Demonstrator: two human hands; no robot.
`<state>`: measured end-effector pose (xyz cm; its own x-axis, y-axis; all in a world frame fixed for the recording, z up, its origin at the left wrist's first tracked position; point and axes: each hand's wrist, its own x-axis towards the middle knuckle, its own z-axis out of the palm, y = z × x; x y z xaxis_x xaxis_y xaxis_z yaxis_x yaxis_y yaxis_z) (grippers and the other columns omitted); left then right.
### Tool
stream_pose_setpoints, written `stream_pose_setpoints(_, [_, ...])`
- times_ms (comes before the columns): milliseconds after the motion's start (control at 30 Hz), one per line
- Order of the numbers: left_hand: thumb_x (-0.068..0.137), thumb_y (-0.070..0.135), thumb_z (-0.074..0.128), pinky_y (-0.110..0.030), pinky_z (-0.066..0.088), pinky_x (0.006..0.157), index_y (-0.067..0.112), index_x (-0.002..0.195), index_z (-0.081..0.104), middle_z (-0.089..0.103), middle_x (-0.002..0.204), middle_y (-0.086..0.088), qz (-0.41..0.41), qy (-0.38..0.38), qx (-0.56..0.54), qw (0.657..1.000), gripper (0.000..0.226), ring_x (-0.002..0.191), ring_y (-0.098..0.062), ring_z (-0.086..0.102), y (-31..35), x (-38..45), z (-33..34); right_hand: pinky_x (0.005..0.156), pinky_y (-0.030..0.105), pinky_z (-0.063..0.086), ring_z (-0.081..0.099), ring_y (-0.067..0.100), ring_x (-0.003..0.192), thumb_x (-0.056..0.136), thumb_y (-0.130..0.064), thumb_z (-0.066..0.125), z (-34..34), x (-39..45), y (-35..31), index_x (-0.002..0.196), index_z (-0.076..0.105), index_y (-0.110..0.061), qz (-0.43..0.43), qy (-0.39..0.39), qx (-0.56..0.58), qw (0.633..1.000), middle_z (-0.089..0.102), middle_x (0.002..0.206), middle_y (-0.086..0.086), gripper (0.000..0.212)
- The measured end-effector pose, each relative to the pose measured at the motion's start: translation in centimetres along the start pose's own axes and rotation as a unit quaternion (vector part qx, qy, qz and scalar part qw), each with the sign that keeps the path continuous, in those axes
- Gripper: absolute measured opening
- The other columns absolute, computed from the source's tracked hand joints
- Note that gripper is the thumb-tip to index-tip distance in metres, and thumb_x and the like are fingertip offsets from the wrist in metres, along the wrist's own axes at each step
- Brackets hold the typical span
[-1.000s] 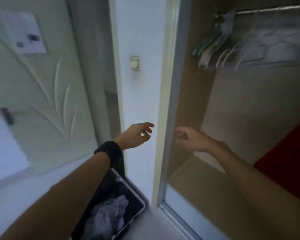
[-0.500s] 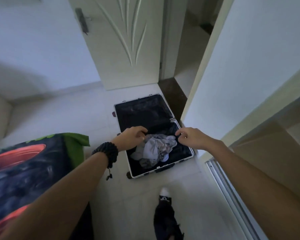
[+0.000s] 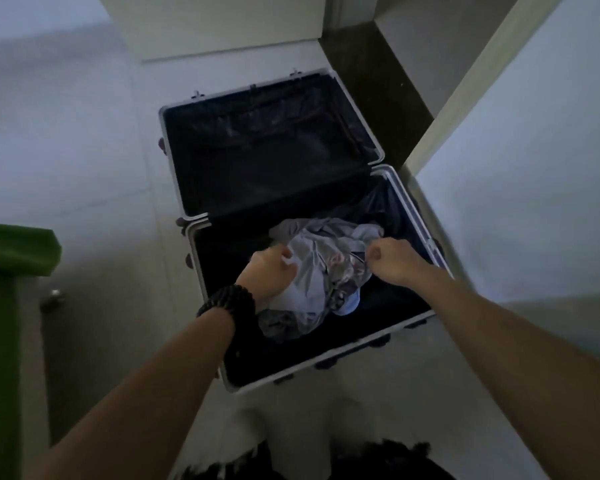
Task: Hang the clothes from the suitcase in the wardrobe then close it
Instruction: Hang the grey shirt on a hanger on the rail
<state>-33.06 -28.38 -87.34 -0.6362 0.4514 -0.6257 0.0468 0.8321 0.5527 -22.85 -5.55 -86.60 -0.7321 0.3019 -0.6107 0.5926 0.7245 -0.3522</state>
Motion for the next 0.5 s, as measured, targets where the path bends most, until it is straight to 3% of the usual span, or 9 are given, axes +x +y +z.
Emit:
stream_pose_setpoints(133, [0.094,0.023,0.053,-0.037,0.055,0.082,0.006,0.121,0.057,0.062,0.113,-0.014,0.057,0.037,0.021,0.997,0.031,0.100,-0.030,0.063,-4.3,14.5,6.4,0.055,0.029,0.036,0.045,0.020,0.061,0.087,-0.008,0.053,7.8,13.5,5.6,0.061,0.051,-0.013,0.038,0.079,0.000,0.996,0.052,0.071,0.008,0.027])
stream_pose_setpoints(200, [0.093,0.028,0.053,-0.045,0.051,0.092,0.016,0.123,0.052,0.058,0.119,-0.013,0.094,0.054,0.044,0.993,0.033,0.113,-0.034,0.057,-4.9,20.2,8.4,0.076,0.036,0.047,0.053,0.026,0.094,0.087,-0.019,0.055,9.7,18.3,7.3,0.091,0.061,-0.020,0.014,0.085,-0.037,0.996,0.057,0.105,0.007,0.007])
stream_pose_setpoints(267, [0.090,0.045,0.054,-0.059,0.036,0.105,0.037,0.143,0.031,0.040,0.143,-0.010,0.092,0.009,0.147,0.985,0.058,0.134,-0.037,0.037,-4.9,24.6,9.8,0.101,0.051,0.035,0.037,0.032,0.126,0.086,-0.031,0.056,10.8,21.8,8.9,0.124,0.051,-0.029,-0.006,0.040,-0.114,0.993,0.044,0.129,0.005,0.039])
stream_pose_setpoints(300, [0.090,0.049,0.053,-0.063,0.029,0.107,0.042,0.147,0.024,0.035,0.150,-0.007,0.084,-0.027,0.201,0.976,0.064,0.139,-0.036,0.030,-4.7,25.7,9.9,0.105,0.056,0.028,0.033,0.033,0.130,0.087,-0.034,0.055,11.0,22.5,8.9,0.129,0.047,-0.031,-0.001,0.023,-0.153,0.988,0.042,0.131,0.005,0.043])
stream_pose_setpoints(367, [0.094,0.041,0.052,-0.063,0.025,0.109,0.037,0.149,0.027,0.039,0.151,-0.005,0.088,-0.071,0.241,0.964,0.060,0.139,-0.032,0.031,-4.0,26.3,10.4,0.102,0.056,0.030,0.044,0.032,0.122,0.091,-0.033,0.051,11.4,23.4,9.3,0.115,0.054,-0.028,0.016,0.019,-0.212,0.977,0.052,0.119,0.006,0.025])
stream_pose_setpoints(433, [0.098,0.025,0.049,-0.044,0.032,0.108,0.019,0.144,0.041,0.047,0.143,-0.010,0.117,-0.064,0.257,0.957,0.047,0.133,-0.029,0.041,-3.1,25.3,9.8,0.094,0.048,0.039,0.053,0.034,0.110,0.093,-0.032,0.049,11.4,23.0,9.7,0.093,0.055,-0.026,0.026,0.025,-0.186,0.982,0.059,0.109,0.010,0.009])
stream_pose_setpoints(500, [0.100,0.021,0.046,-0.030,0.038,0.097,0.009,0.131,0.054,0.054,0.133,-0.013,0.139,-0.050,0.290,0.946,0.034,0.122,-0.028,0.049,-2.8,23.8,8.6,0.077,0.037,0.045,0.056,0.032,0.092,0.091,-0.023,0.051,10.4,20.9,9.6,0.073,0.052,-0.020,-0.004,0.038,-0.091,0.995,0.058,0.089,0.012,0.019])
